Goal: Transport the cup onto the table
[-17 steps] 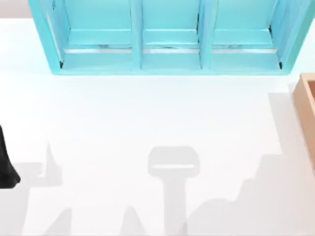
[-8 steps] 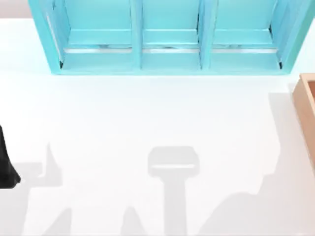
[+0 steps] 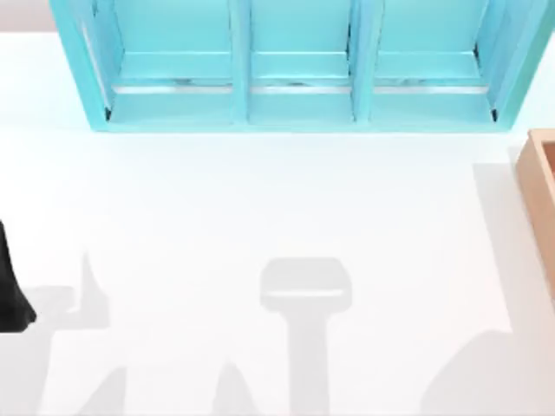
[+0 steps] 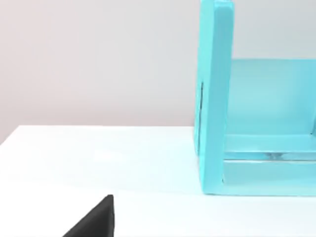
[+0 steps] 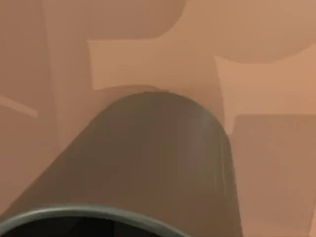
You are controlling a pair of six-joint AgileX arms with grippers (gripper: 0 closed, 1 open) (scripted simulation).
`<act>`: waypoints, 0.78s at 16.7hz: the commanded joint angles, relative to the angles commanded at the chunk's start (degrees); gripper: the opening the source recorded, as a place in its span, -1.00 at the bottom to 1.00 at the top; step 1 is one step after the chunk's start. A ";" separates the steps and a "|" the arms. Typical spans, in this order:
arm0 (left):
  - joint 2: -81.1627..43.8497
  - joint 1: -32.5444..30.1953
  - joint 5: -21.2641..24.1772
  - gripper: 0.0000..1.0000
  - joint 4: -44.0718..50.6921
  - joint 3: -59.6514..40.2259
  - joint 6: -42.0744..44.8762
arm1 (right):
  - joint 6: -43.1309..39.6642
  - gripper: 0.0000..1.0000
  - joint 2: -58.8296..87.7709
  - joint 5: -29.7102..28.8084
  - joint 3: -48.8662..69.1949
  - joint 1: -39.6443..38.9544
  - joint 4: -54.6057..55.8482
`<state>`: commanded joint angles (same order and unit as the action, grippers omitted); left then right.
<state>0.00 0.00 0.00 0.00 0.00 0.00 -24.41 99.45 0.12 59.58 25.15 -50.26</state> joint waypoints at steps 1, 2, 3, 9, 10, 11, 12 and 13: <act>0.00 0.00 0.00 1.00 0.00 0.00 0.00 | 0.00 1.00 0.04 0.00 -0.10 0.00 0.13; 0.00 0.00 0.00 1.00 0.00 0.00 0.00 | 0.00 1.00 0.04 0.00 -0.10 0.00 0.13; 0.00 0.00 0.00 1.00 0.00 0.00 0.00 | 0.00 1.00 0.04 0.00 -0.10 0.00 0.13; 0.00 0.00 0.00 1.00 0.00 0.00 0.00 | 0.00 0.25 0.04 0.00 -0.10 0.00 0.13; 0.00 0.00 0.00 1.00 0.00 0.00 0.00 | 0.00 0.10 0.04 0.00 -0.10 0.00 0.13; 0.00 0.00 0.00 1.00 0.00 0.00 0.00 | 0.00 -0.06 0.04 0.00 -0.10 0.00 0.13; 0.00 0.00 0.00 1.00 0.00 0.00 0.00 | 0.00 -0.21 0.04 0.00 -0.10 0.00 0.13; 0.00 0.00 0.00 1.00 0.00 0.00 0.00 | 0.00 -0.36 0.04 0.00 -0.10 0.00 0.13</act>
<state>0.00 0.00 0.00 0.00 0.00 0.00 -24.41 99.49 0.12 59.48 25.15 -50.13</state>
